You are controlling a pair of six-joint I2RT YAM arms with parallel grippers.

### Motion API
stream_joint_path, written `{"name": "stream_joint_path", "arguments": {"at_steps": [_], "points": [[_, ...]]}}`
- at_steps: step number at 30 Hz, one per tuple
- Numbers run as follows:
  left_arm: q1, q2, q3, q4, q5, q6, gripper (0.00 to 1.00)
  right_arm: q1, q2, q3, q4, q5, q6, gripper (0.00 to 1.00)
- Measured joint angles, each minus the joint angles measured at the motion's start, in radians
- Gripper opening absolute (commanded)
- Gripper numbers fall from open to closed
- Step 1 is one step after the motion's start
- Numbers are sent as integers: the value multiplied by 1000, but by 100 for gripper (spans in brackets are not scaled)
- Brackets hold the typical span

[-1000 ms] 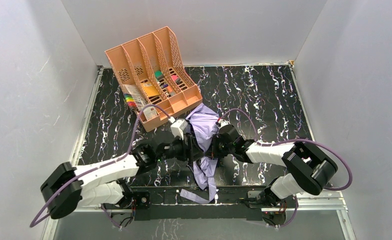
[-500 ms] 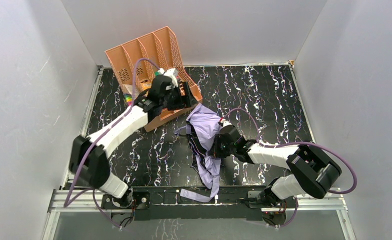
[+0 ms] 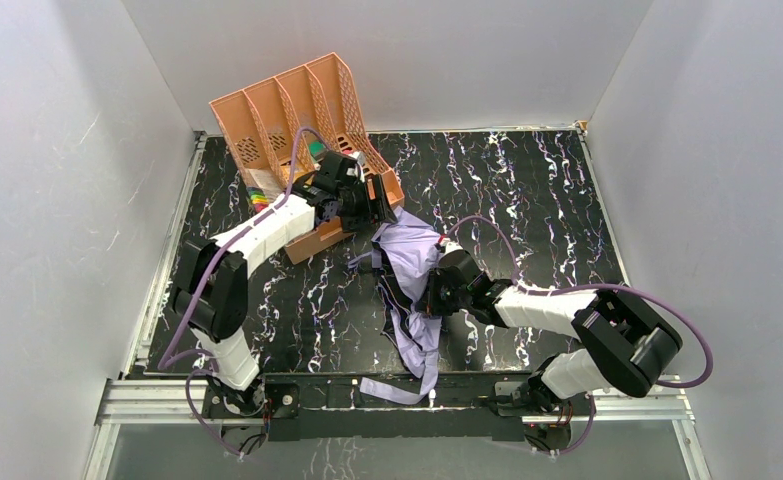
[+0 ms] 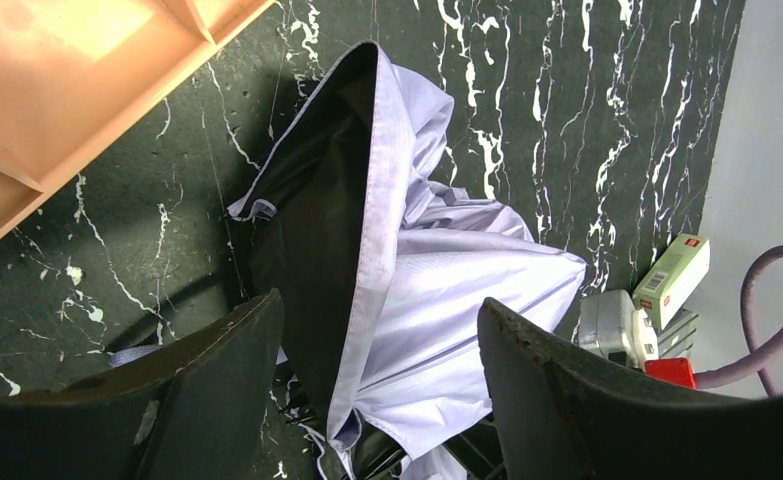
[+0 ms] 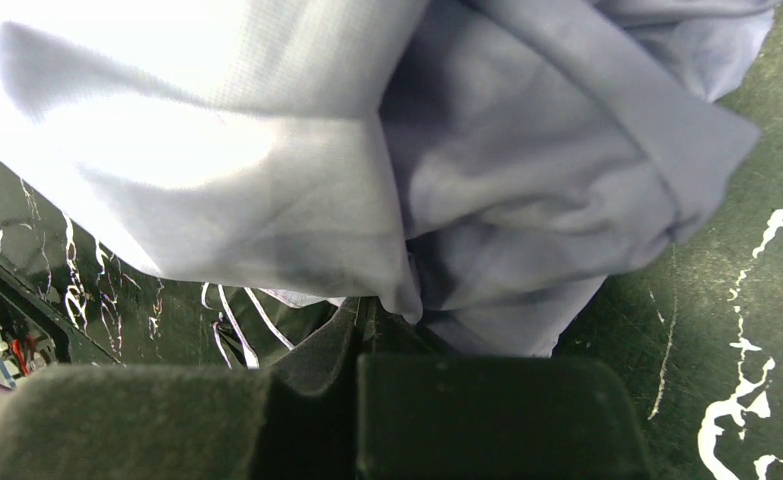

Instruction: Put away the umbrella

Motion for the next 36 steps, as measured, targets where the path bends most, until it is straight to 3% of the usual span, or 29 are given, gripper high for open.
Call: {"name": "stream_joint_path", "arguments": {"at_steps": [8,18,24,36], "points": [[1,40,-10,2,20,14,60,0,0,0,1,-2,-1,0],[3,31,-134,3,28,27,35,0,0,0,1,-2,-2,0],[20,-47,-220,30,36,44,2,0,0,0,1,-2,-2,0],[65,-85,-251,125,52,115,0,0,0,0,0,-2,-2,0]]}}
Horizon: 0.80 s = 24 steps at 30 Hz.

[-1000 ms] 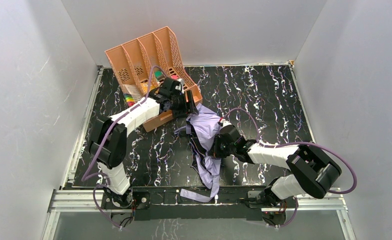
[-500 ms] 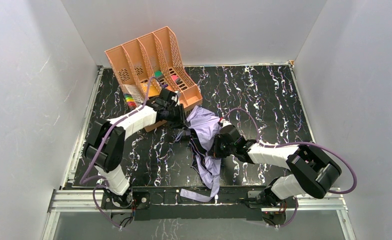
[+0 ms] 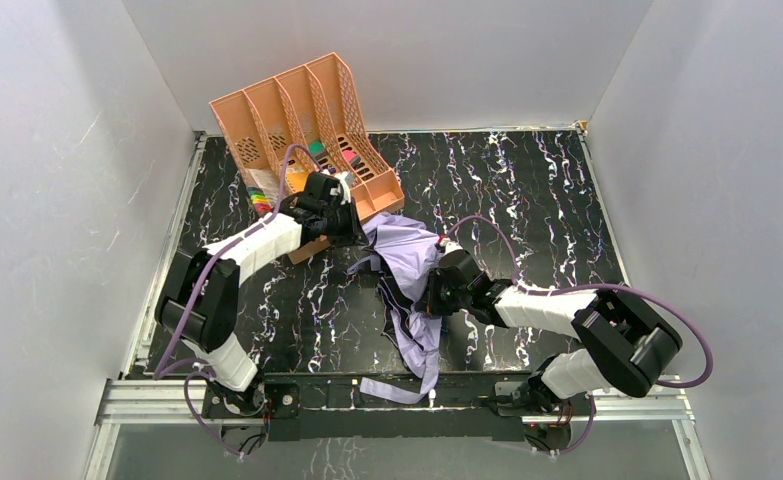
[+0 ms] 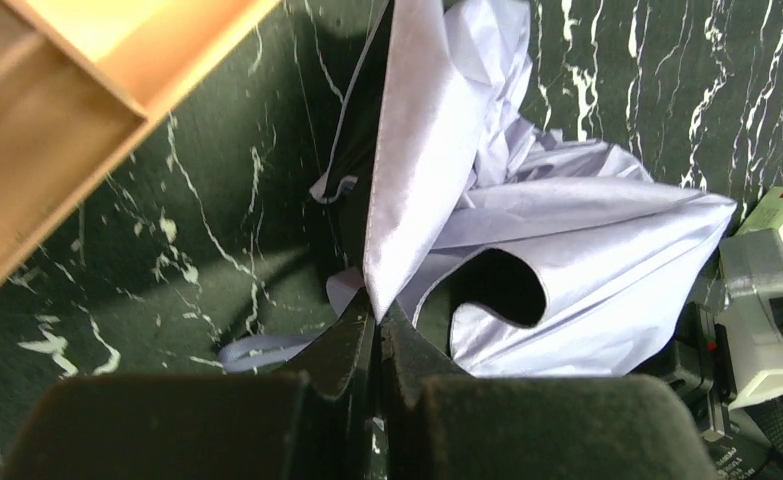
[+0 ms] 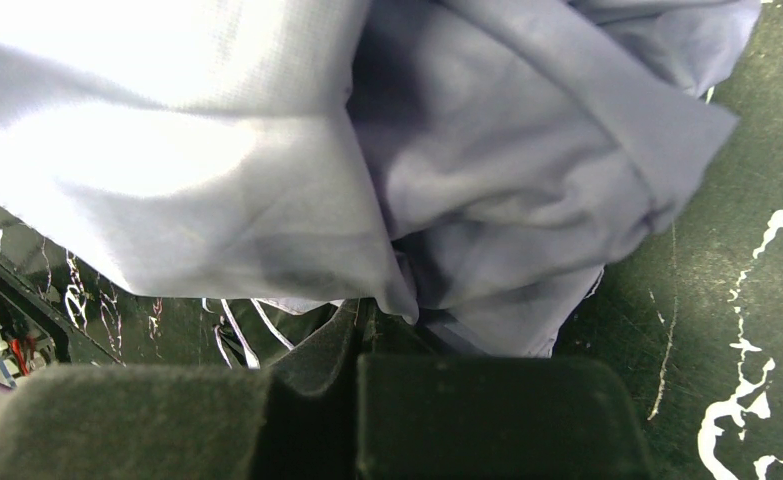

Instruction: Put away the umbrella

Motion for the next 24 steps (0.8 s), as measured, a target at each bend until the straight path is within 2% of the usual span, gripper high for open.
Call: {"name": "stream_joint_path", "arguments": {"at_steps": [14,22,24], "points": [[20,40,179,130,-57,116,0,0,0,0,0,-1,-2,0],[24,99,296,186,86,53,4,0,0,0,1,-2,-3,0],[24,107,328,215,145,17,10,0,0,0,1,-2,-3,0]]}}
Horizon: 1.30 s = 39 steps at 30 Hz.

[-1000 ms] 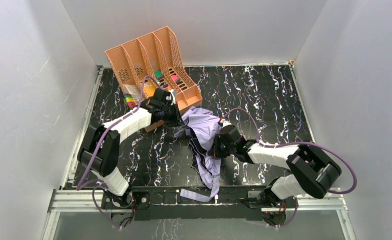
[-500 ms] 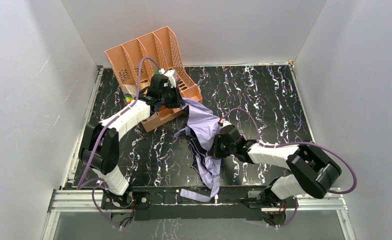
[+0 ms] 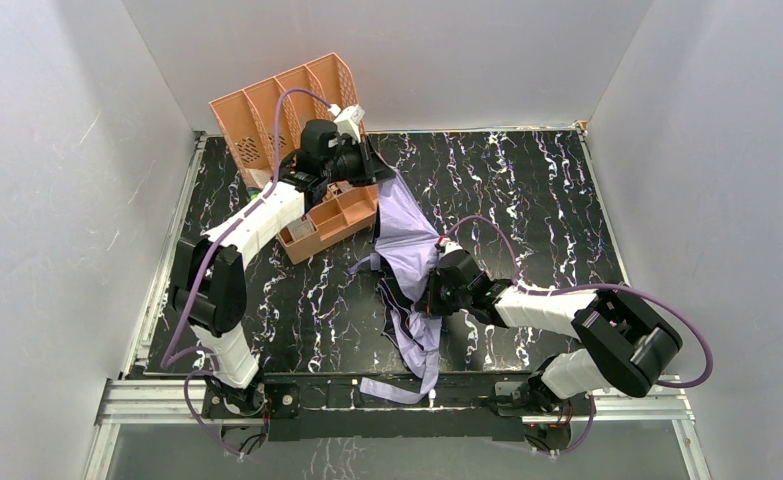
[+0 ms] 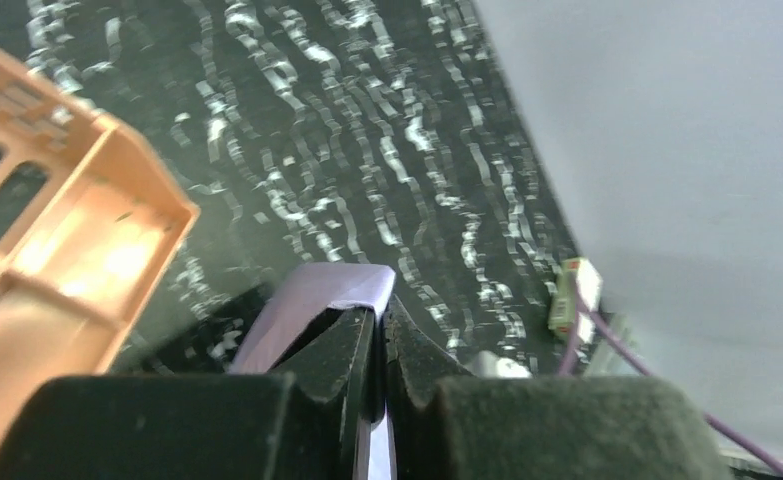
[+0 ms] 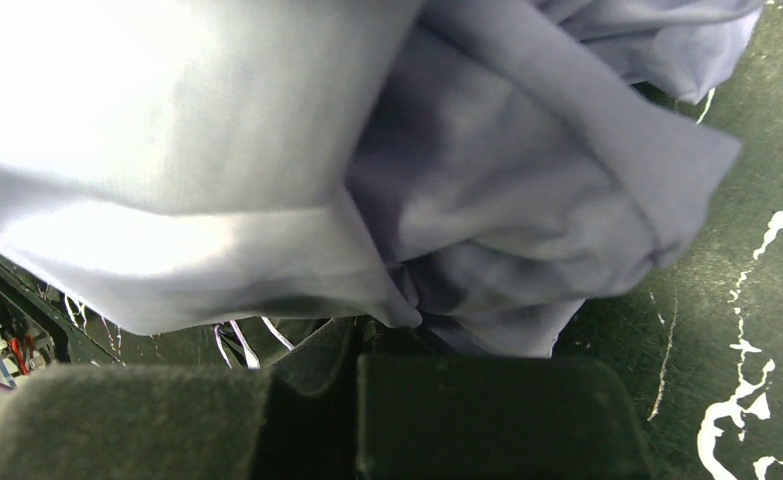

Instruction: Put away the umbrella

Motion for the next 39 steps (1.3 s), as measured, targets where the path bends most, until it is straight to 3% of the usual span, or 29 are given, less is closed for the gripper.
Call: {"name": "stream_joint_path", "arguments": {"at_steps": [2,6,15,26,31,35,39], "points": [[0,6,27,28,58,-33,25,0,0,0,0,0,0,0],[0,8,36,77,129,-85,44,0,0,0,1,0,0,0],[0,2,-40,57,128,-111,55,0,0,0,1,-2,0,0],[0,-64,-55,-48,-78,-103,76,0,0,0,1,-2,0,0],[0,-74,-44,-79,-129,-89,77,0,0,0,1,-2,0,0],[0,-36,-16,-78,-96,-85,73,0,0,-1,2,-2,0,0],[0,34,9,-42,-31,-98,57,0,-5,-8,13,-2,0,0]]}}
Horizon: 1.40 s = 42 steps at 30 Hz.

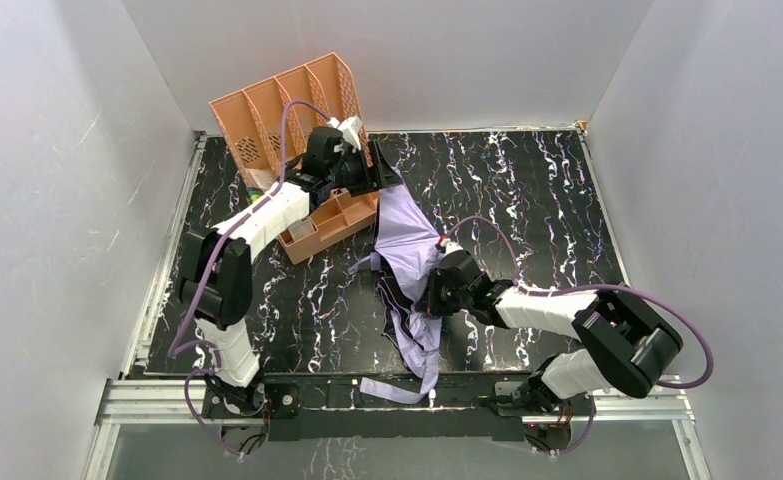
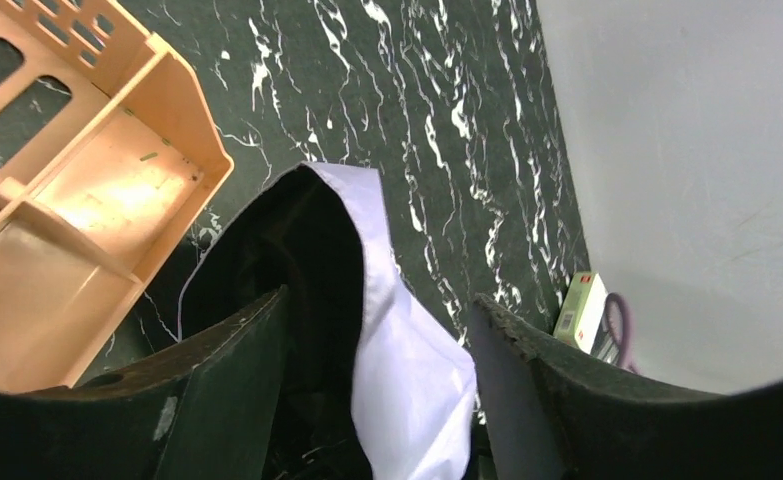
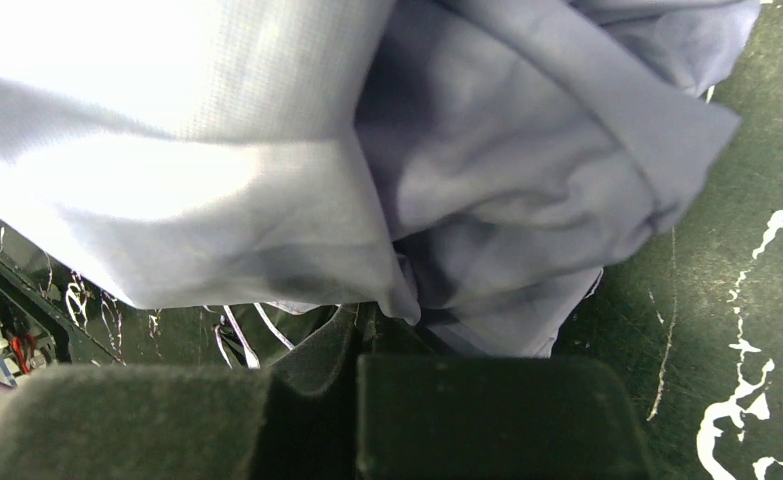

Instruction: Put away the umbrella

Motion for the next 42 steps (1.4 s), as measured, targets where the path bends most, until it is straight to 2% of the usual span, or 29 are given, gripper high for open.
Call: {"name": "stream_joint_path", "arguments": {"at_steps": [3,8,11,18,23,28,34,42], "points": [[0,50,2,23,37,-20,47,0,-1,0,3,0,0,0],[0,107,26,39,53,-33,46,0,-1,-1,4,0,0,0],[0,128,82,29,53,-31,37,0,-1,-1,5,0,0,0],[0,146,170,37,62,-27,28,0,-1,-1,6,0,0,0],[0,147,170,24,64,-23,18,0,0,0,7,-2,-1,0],[0,151,174,9,67,-12,0,-2,2,0,9,-13,-5,0],[0,186,253,-52,80,2,0,-4,19,0,32,-23,-3,0],[-32,176,392,-106,84,25,0,-4,166,47,204,-64,29,0]]}}
